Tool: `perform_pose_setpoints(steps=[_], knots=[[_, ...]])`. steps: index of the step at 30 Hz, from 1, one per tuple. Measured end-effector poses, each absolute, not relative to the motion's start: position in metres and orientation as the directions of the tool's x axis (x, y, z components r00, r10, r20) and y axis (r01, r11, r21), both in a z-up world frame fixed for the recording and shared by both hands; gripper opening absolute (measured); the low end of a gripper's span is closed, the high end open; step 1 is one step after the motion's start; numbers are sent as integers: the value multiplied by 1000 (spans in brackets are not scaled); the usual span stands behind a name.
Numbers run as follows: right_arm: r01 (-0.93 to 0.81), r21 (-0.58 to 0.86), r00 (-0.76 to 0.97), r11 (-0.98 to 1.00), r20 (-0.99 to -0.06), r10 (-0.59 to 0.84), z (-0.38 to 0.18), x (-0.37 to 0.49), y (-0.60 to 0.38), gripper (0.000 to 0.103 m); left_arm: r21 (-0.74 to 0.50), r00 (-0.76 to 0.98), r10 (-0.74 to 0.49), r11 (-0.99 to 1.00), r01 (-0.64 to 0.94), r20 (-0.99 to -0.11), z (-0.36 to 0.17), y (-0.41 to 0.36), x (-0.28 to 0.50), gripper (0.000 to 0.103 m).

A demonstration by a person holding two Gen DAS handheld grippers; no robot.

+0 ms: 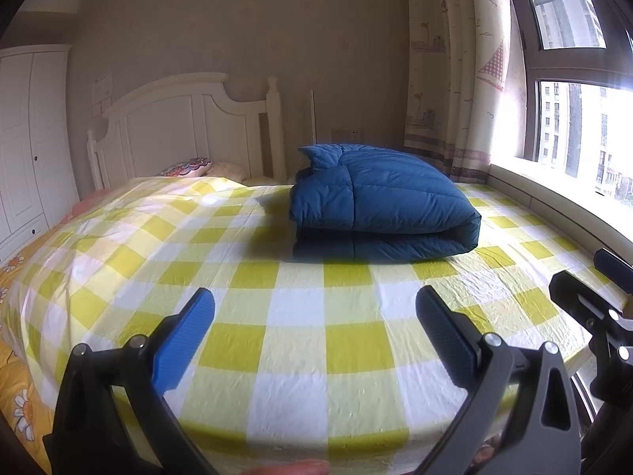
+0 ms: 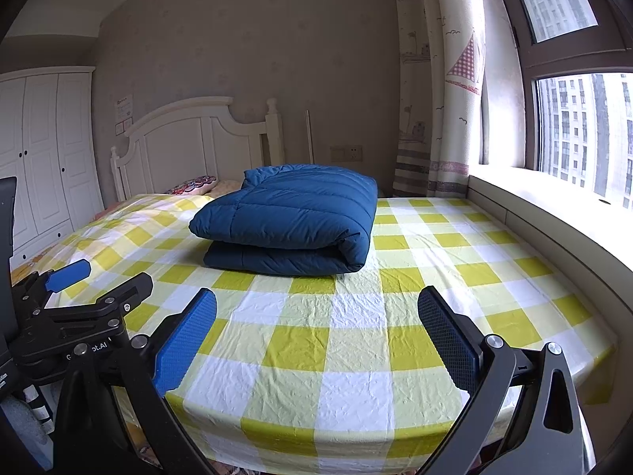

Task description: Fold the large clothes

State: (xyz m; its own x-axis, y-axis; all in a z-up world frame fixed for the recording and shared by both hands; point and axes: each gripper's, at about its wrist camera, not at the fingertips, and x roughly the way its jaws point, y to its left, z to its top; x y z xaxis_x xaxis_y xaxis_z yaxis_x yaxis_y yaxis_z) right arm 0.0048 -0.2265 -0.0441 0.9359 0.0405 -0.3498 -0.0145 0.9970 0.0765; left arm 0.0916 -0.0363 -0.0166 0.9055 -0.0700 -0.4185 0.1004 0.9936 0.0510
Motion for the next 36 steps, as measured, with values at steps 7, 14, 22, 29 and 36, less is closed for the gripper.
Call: perform_pose_setpoints(steps=[7, 14, 22, 29, 36], knots=[[-11, 80, 935, 997, -353, 38, -46, 5, -226, 98, 54, 905, -69, 993, 101, -419, -18, -36, 91, 101], [-11, 81, 934, 997, -354, 39, -46, 5, -225, 98, 59, 905, -72, 993, 106, -420, -18, -35, 89, 101], [-9, 82, 933, 997, -359, 38, -48, 5, -223, 98, 66, 902, -76, 991, 114, -425, -20, -34, 91, 101], [-10, 83, 932, 996, -361, 40, -49, 4, -222, 98, 67, 899, -77, 991, 117, -431, -22, -33, 92, 101], [-18, 83, 925, 996, -377, 48, -56, 8, -219, 98, 48, 899, -108, 989, 141, -425, -27, -30, 91, 101]])
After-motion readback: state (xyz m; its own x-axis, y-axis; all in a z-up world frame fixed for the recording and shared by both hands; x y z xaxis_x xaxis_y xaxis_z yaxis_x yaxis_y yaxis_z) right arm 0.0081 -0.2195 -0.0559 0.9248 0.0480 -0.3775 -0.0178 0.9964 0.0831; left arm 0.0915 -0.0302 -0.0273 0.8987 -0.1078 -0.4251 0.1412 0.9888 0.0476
